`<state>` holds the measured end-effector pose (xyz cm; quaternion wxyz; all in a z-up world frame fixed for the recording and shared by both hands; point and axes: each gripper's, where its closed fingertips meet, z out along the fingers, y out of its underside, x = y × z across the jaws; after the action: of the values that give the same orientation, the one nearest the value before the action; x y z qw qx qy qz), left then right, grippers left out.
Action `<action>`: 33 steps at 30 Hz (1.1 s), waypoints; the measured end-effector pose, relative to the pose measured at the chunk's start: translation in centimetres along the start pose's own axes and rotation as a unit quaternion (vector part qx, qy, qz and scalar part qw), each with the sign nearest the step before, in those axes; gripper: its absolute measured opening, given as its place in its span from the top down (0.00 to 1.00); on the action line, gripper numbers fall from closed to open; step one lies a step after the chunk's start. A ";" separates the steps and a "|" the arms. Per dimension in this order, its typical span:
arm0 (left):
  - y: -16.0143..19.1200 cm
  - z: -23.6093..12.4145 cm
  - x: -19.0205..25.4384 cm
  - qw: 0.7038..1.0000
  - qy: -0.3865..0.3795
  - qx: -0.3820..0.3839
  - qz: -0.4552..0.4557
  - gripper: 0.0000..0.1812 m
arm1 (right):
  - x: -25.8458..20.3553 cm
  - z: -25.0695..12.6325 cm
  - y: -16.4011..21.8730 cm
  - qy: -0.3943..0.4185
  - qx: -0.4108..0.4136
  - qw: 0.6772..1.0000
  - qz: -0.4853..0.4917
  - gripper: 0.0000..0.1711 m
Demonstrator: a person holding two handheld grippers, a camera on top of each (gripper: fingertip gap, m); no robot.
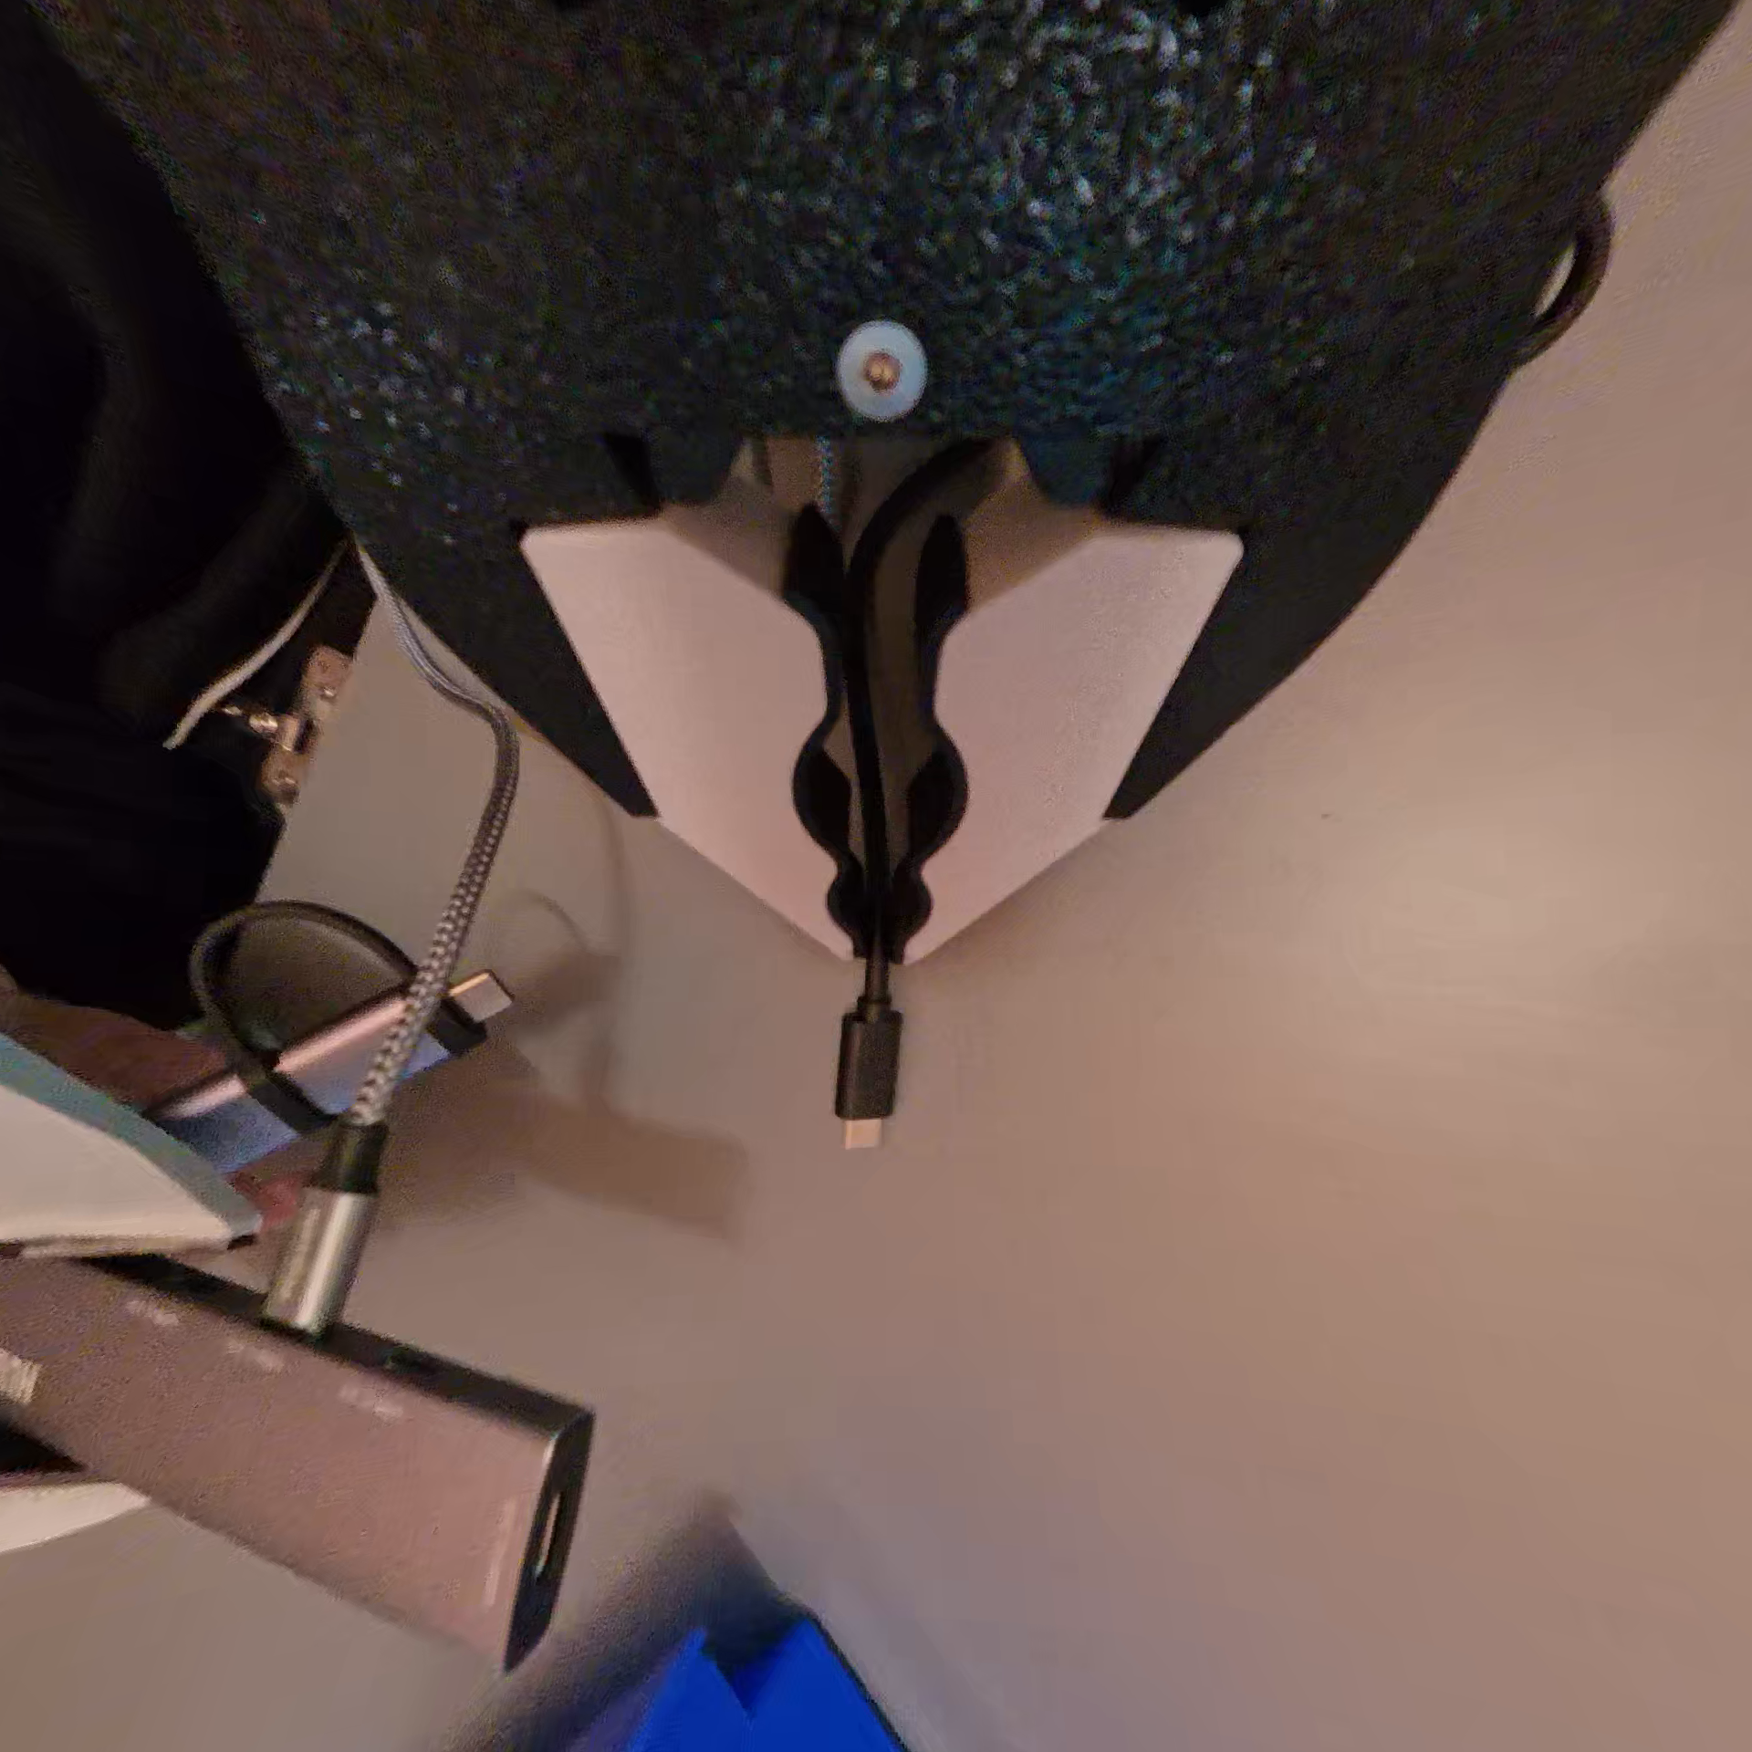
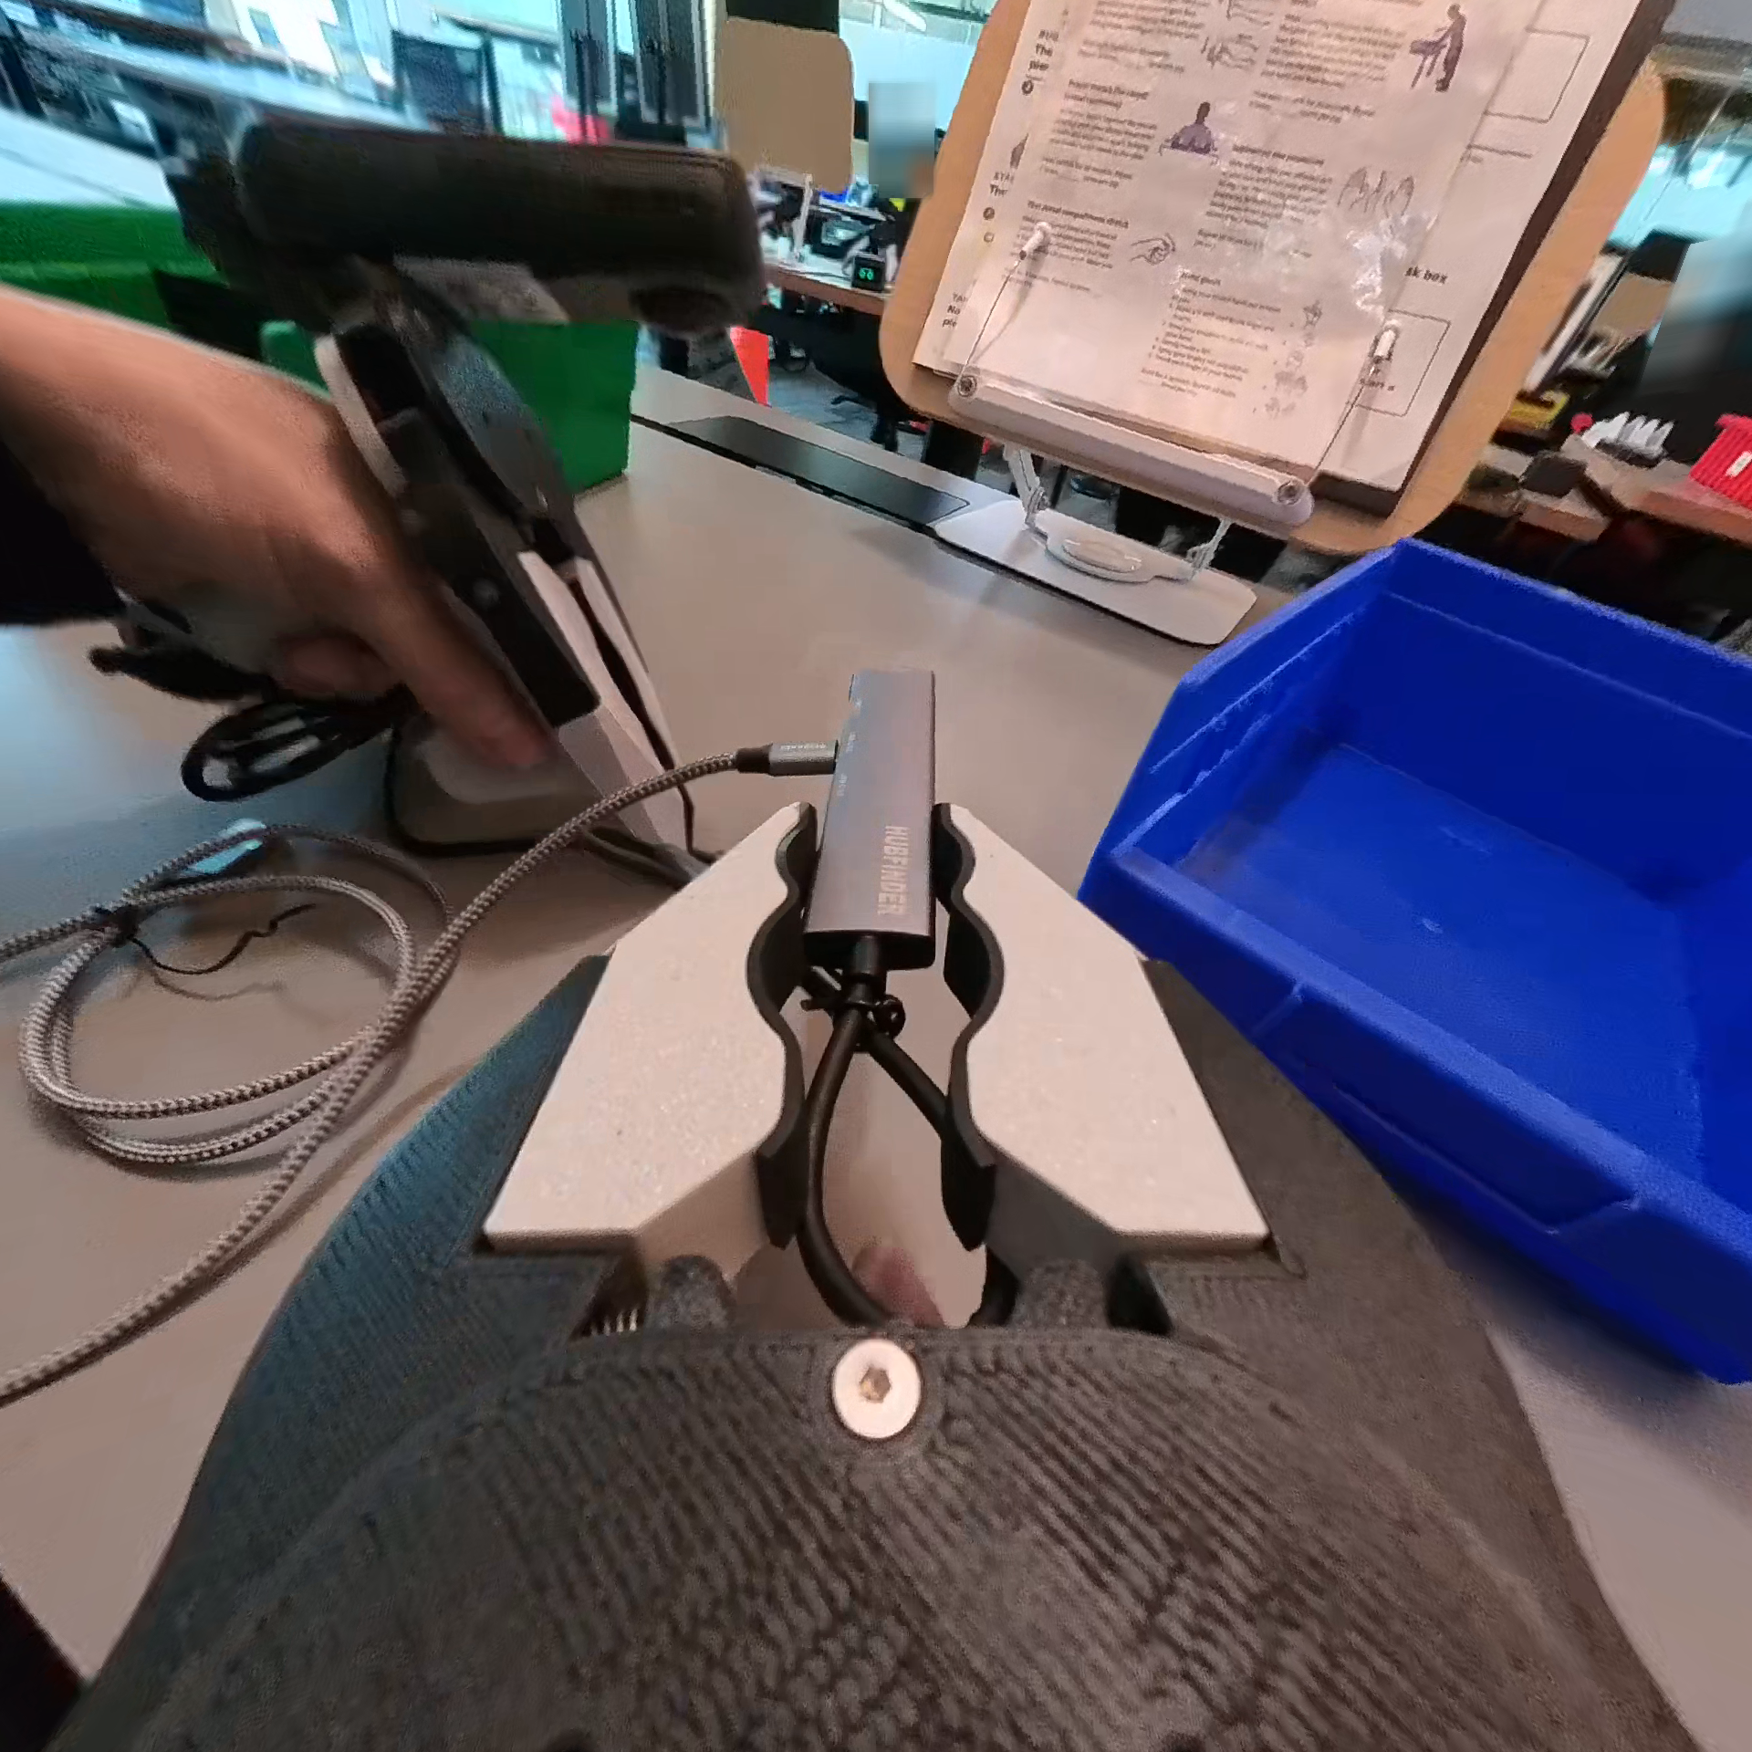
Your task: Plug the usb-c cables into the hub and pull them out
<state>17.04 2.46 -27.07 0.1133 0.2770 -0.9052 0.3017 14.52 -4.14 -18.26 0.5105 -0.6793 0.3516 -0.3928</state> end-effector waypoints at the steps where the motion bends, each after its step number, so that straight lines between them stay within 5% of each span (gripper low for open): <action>1: 0.0 0.1 0.4 1.000 0.014 0.005 0.011 0.99 | 0.0 0.0 0.0 -0.006 0.003 1.000 0.019 0.87; 12: -3.2 -6.3 2.8 0.960 -0.206 0.095 0.163 0.99 | 0.1 -0.1 -0.5 -0.009 0.025 0.998 0.064 0.86; 33: -2.5 -5.3 3.4 0.956 -0.232 0.060 0.169 0.99 | -1.3 0.3 -0.7 -0.009 0.022 1.000 0.017 0.86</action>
<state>15.86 2.56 -20.44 -0.1696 0.1883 -0.9203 0.2980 14.28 -2.74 -17.86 0.5350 -0.6653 0.3495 -0.3859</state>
